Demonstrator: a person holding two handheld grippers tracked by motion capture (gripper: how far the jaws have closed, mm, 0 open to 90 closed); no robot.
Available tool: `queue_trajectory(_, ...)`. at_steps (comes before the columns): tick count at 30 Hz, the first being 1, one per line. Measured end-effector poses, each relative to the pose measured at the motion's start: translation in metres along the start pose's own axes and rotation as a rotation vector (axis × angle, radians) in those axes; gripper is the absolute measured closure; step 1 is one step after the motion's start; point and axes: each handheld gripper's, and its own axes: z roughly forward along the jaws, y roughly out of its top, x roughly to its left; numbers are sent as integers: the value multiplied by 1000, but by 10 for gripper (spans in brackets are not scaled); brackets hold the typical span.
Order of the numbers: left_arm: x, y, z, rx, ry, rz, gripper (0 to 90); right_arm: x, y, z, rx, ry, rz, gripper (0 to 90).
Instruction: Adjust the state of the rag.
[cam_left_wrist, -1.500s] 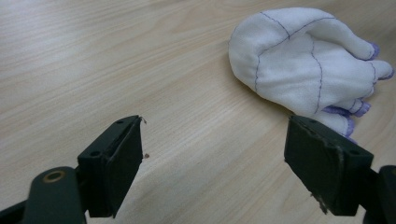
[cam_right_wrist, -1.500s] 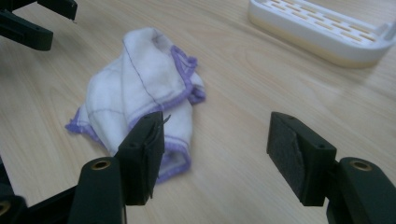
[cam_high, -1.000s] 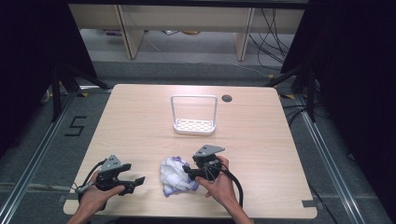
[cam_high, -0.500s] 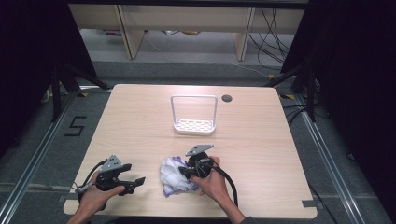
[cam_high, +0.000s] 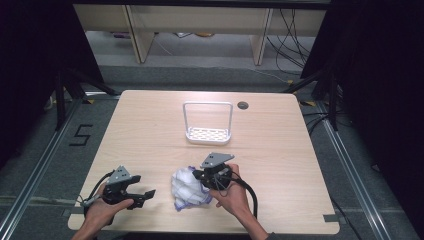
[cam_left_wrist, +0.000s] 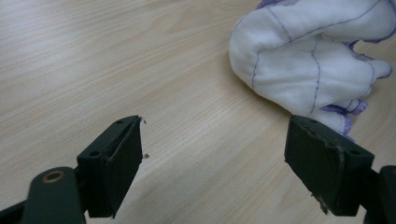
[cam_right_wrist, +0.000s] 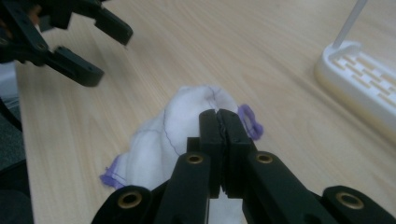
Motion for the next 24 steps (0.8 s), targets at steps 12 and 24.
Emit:
queue_trajectory(12,-7,2,3,-16,-31,1,203,-6,14,-49,-91,-22,-43,900)
queue_trajectory(24,-33,21,27,-17,-195,11,327,-27,2,-78,-122,-75,2,900)
